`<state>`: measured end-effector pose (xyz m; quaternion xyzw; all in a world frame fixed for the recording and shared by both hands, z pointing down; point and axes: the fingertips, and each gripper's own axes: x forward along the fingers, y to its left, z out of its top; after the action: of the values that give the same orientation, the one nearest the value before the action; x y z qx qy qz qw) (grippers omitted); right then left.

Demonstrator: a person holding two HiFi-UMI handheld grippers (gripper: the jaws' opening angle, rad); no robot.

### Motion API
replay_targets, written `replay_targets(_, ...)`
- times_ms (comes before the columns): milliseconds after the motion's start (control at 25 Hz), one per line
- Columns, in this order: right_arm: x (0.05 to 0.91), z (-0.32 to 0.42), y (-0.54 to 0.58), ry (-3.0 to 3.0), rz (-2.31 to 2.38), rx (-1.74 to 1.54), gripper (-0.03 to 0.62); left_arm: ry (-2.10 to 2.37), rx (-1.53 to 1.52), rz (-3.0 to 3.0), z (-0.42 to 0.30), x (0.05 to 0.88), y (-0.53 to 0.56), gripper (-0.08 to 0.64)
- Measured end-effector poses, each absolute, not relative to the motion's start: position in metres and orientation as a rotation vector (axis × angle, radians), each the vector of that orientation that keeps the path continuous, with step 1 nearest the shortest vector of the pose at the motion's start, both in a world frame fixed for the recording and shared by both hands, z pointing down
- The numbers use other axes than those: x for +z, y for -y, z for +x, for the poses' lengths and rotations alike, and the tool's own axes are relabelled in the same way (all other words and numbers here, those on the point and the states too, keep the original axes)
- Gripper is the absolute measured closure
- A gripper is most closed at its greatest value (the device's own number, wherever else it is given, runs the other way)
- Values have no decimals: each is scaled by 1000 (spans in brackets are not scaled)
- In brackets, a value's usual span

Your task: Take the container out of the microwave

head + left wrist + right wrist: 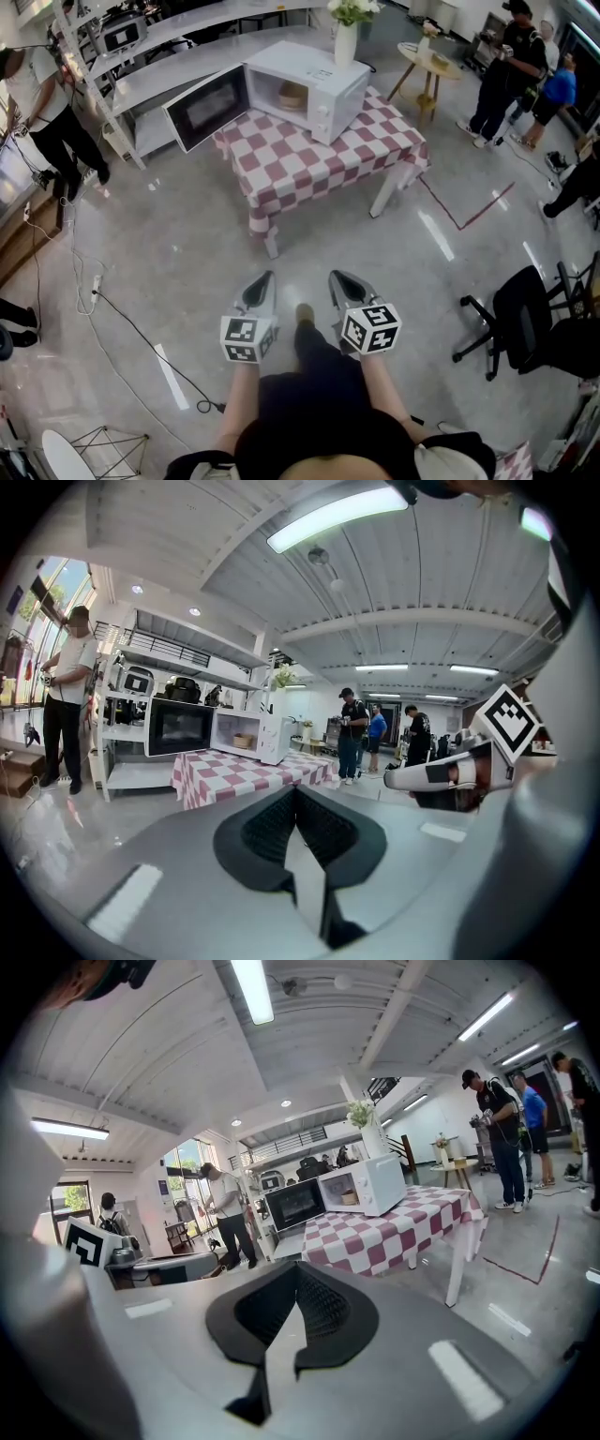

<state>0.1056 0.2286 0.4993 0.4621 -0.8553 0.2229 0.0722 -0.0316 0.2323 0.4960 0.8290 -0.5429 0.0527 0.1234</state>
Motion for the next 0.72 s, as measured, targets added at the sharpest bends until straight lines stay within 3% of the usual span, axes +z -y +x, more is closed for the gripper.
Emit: replay_targets(720, 501, 94, -167, 2577, 1371, 685, 592, 1566, 154, 2404, -37, 496, -172, 551)
